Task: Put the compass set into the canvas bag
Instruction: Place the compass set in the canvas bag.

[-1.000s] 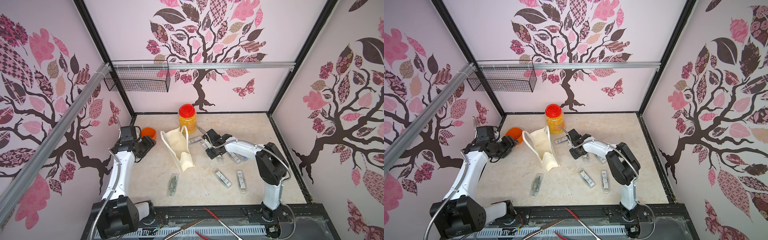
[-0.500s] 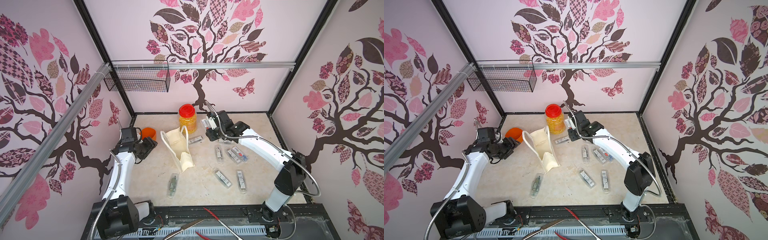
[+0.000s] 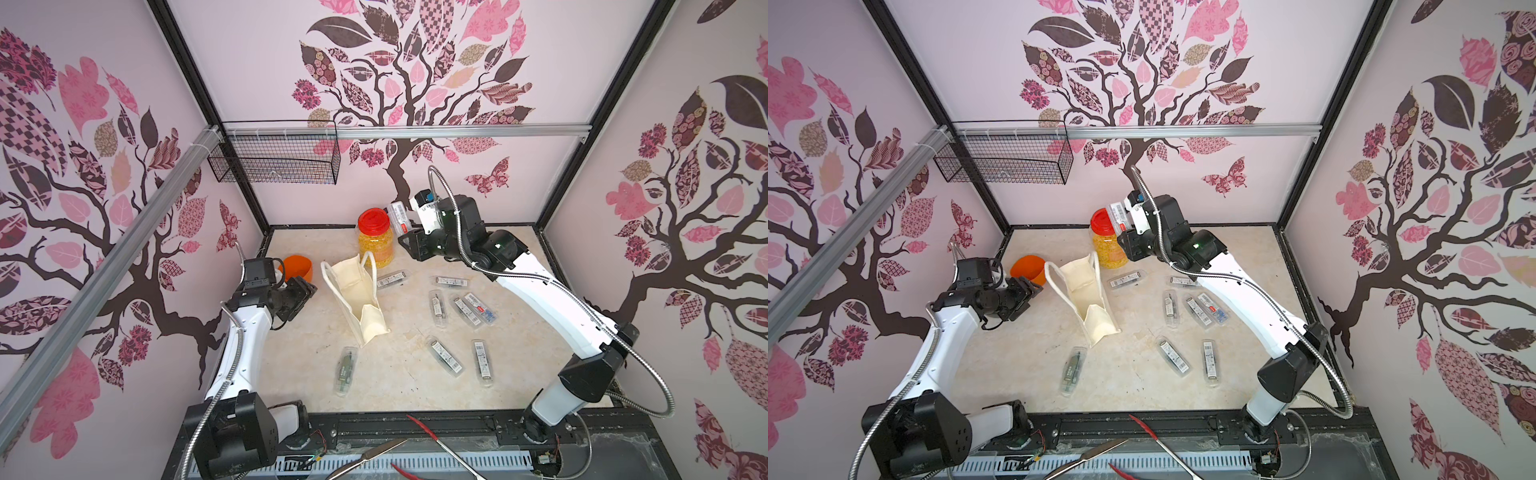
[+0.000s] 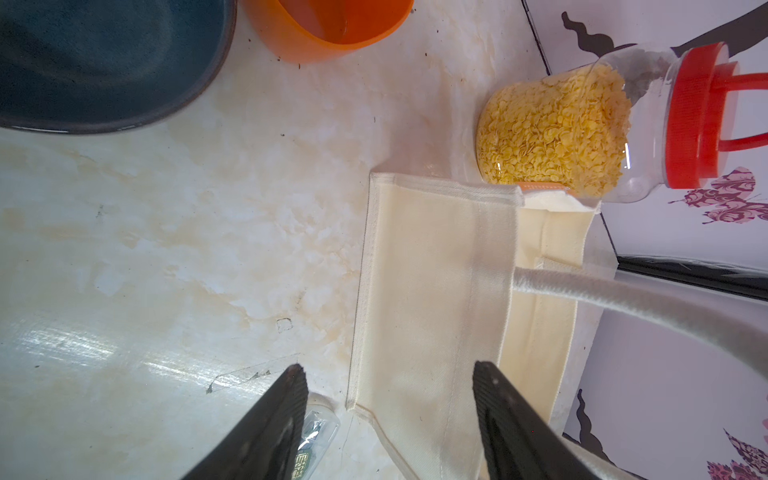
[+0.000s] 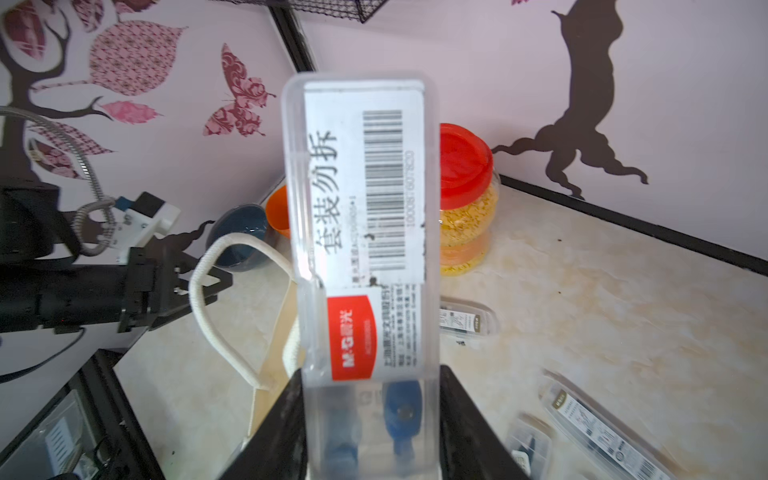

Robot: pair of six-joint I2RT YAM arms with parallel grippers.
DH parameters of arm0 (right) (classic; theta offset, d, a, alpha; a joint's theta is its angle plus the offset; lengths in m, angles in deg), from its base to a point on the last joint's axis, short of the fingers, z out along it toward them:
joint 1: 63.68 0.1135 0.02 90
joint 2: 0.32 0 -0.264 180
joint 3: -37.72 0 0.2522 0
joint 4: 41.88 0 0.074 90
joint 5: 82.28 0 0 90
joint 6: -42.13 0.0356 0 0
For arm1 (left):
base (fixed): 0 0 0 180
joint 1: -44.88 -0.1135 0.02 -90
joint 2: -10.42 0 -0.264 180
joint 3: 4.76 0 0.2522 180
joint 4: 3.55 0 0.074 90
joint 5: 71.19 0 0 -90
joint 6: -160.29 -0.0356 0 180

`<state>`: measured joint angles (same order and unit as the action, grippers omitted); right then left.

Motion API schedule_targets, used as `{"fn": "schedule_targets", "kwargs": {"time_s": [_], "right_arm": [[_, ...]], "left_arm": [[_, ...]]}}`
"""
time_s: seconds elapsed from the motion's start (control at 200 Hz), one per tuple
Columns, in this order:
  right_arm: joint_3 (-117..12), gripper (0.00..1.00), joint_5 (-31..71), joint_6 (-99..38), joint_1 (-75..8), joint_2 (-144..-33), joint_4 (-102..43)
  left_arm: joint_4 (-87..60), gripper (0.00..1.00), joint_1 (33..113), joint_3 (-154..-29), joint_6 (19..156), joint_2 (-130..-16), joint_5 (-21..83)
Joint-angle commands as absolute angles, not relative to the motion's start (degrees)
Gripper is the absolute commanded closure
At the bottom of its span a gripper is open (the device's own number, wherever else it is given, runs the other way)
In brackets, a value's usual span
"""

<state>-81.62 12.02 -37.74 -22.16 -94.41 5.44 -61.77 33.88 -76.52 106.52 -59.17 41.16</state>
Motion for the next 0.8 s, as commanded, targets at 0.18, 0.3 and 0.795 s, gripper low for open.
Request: {"fn": "schedule_targets", "kwargs": {"time_s": [0.18, 0.3, 0.795], "right_arm": [[-87.1, 0.57, 13.6, -34.7, -13.3, -99.5, 6.3], [-89.6, 0.57, 12.3, -32.2, -11.5, -103.5, 8.6], [-95.1, 0.57, 9.5, -28.3, -9.5, -116.6, 15.4]], "left_arm": [[-59.8, 0.33, 33.8, -74.3, 107.0, -58.9, 41.6], [-59.8, 0.33, 33.9, -74.4, 107.0, -58.7, 41.5], [-59.7, 0.33, 34.0, -73.4, 106.8, -57.8, 40.9]]}}
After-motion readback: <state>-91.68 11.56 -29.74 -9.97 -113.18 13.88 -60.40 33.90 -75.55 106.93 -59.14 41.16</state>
